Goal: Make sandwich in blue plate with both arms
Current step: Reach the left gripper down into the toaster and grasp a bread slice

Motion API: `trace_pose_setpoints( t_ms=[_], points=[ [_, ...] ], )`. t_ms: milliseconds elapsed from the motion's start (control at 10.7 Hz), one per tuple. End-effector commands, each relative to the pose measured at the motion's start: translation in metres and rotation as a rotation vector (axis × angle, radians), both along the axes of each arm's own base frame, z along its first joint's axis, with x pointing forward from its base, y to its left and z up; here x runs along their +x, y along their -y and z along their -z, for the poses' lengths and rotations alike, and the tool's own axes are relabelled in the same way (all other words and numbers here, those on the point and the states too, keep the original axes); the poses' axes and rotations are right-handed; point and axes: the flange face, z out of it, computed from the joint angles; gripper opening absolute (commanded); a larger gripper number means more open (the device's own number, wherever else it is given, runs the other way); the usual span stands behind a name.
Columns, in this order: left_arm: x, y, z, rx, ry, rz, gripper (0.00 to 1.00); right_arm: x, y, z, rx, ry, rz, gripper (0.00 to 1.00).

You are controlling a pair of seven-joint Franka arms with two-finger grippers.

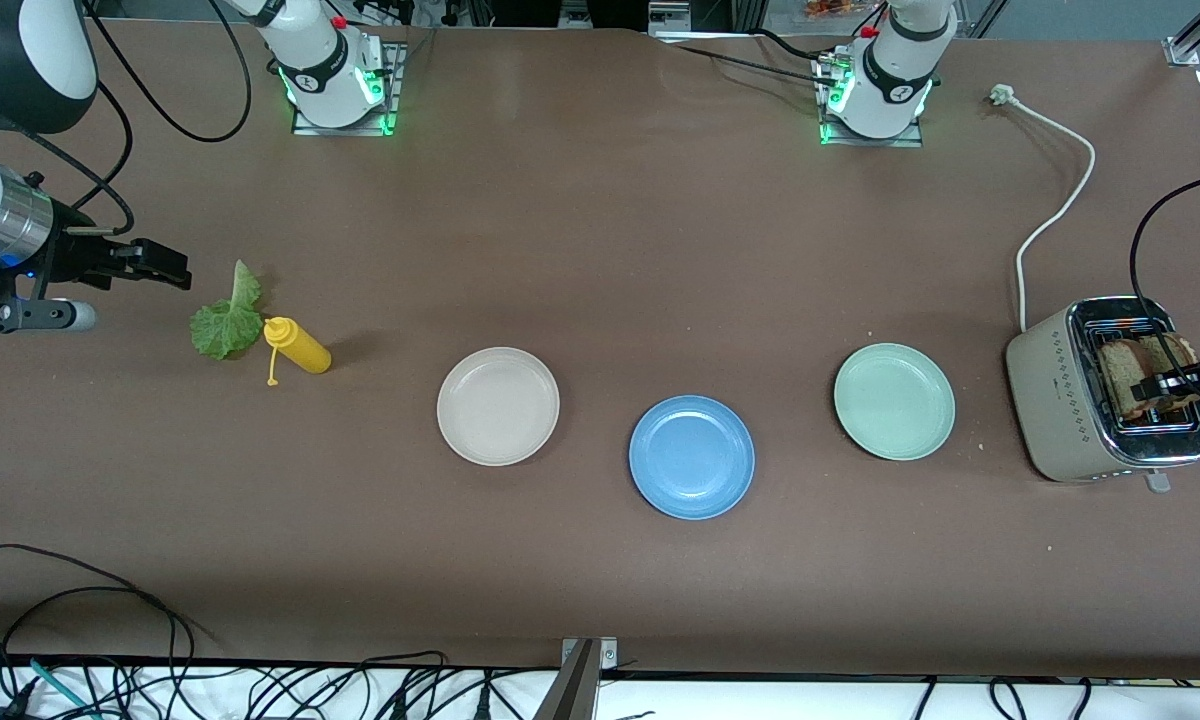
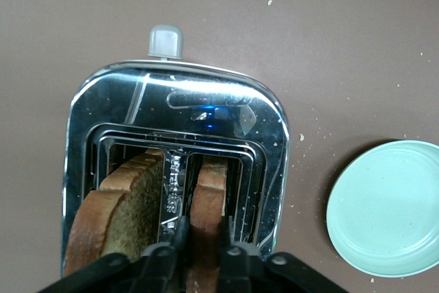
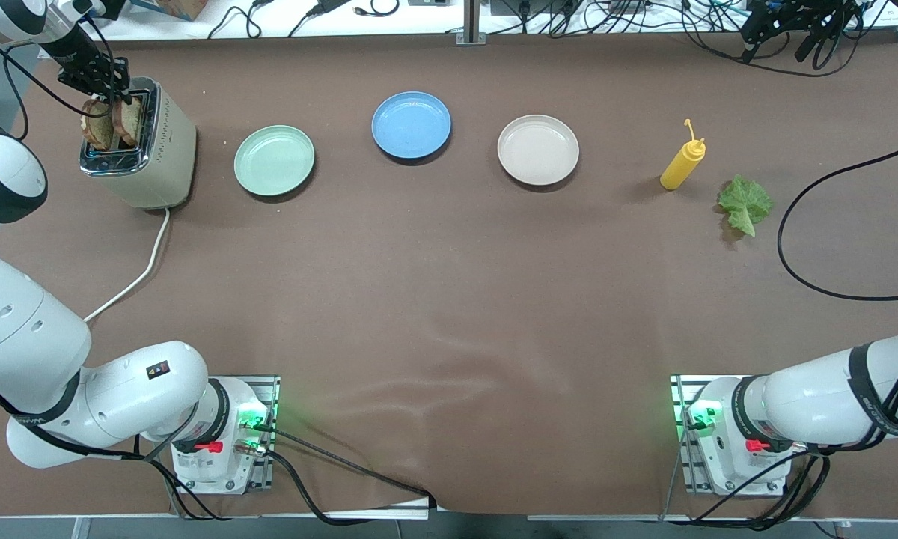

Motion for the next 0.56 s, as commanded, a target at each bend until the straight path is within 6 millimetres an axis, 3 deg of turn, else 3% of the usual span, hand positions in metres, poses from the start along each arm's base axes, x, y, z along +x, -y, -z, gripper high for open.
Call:
trace_pose_setpoints(
  t_ms=[0, 187, 468],
  points=[
    [-0.001, 0.000, -0.006, 0.000, -0.006, -0.005, 0.00, -0.004, 0.000, -0.001, 0.010, 0.002, 0.011, 1.00],
    [-0.009, -0.003, -0.017, -0.009, -0.048, 0.007, 0.00, -0.004, 0.000, -0.001, 0.010, 0.002, 0.011, 1.00],
    [-0.024, 0.012, -0.064, -0.001, -0.082, 0.017, 0.00, -0.004, -0.001, -0.001, 0.010, 0.002, 0.010, 1.00]
  ],
)
